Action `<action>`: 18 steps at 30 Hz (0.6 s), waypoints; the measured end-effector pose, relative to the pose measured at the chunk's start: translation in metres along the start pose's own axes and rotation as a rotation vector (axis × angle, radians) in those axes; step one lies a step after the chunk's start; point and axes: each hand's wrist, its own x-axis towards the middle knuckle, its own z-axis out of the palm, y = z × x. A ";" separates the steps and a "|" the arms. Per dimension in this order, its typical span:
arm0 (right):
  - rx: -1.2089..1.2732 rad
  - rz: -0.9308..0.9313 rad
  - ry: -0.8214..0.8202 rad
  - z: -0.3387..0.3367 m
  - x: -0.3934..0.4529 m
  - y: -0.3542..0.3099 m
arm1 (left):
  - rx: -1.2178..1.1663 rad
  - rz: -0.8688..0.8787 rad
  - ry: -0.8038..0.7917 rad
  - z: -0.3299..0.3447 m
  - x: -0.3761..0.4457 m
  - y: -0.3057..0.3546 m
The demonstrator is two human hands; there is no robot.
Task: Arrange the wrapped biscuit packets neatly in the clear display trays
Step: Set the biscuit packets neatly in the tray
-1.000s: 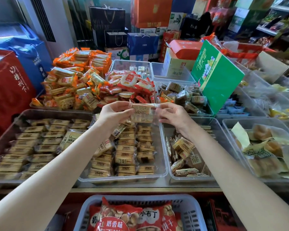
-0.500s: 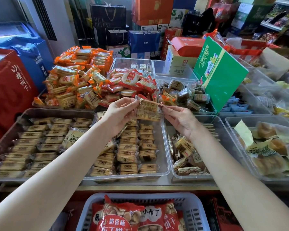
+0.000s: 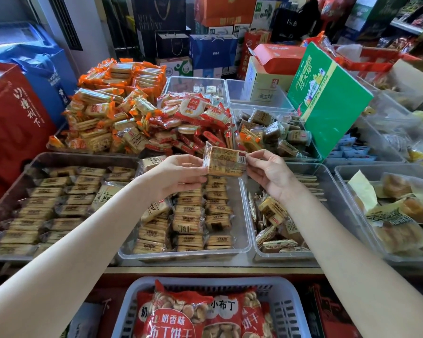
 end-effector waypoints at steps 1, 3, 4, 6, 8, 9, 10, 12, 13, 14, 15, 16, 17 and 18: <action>0.004 0.004 -0.003 0.000 0.001 0.003 | -0.016 0.001 0.004 0.000 0.001 -0.002; -0.005 0.008 -0.020 -0.001 0.005 0.006 | -0.054 0.014 0.032 -0.002 0.006 -0.003; -0.033 0.006 -0.024 -0.002 0.007 0.007 | -0.034 0.025 0.057 -0.003 0.008 -0.003; -0.138 0.011 -0.020 -0.004 0.013 0.011 | 0.200 0.078 0.159 -0.004 0.015 -0.007; -0.255 0.012 0.006 -0.002 0.016 0.016 | 0.453 0.138 0.263 -0.006 0.021 -0.013; -0.299 0.003 0.015 0.000 0.017 0.018 | 0.501 0.152 0.292 -0.007 0.024 -0.017; -0.325 -0.004 0.001 0.001 0.018 0.018 | 0.524 0.159 0.308 -0.009 0.026 -0.021; -0.382 0.026 -0.108 0.002 0.016 0.020 | 0.606 0.190 0.340 -0.013 0.027 -0.030; -0.466 0.053 -0.188 0.002 0.016 0.021 | 0.657 0.219 0.338 -0.014 0.027 -0.034; -0.591 0.080 -0.260 0.002 0.017 0.022 | 0.700 0.252 0.324 -0.014 0.027 -0.037; -0.739 0.094 -0.310 0.004 0.019 0.024 | 0.742 0.286 0.302 -0.012 0.027 -0.038; -0.890 0.091 -0.342 0.006 0.022 0.026 | 0.782 0.316 0.269 -0.009 0.027 -0.040; -1.064 0.065 -0.362 0.008 0.026 0.029 | 0.822 0.335 0.230 -0.007 0.029 -0.043; -1.252 0.014 -0.376 0.011 0.030 0.033 | 0.856 0.342 0.185 -0.005 0.030 -0.047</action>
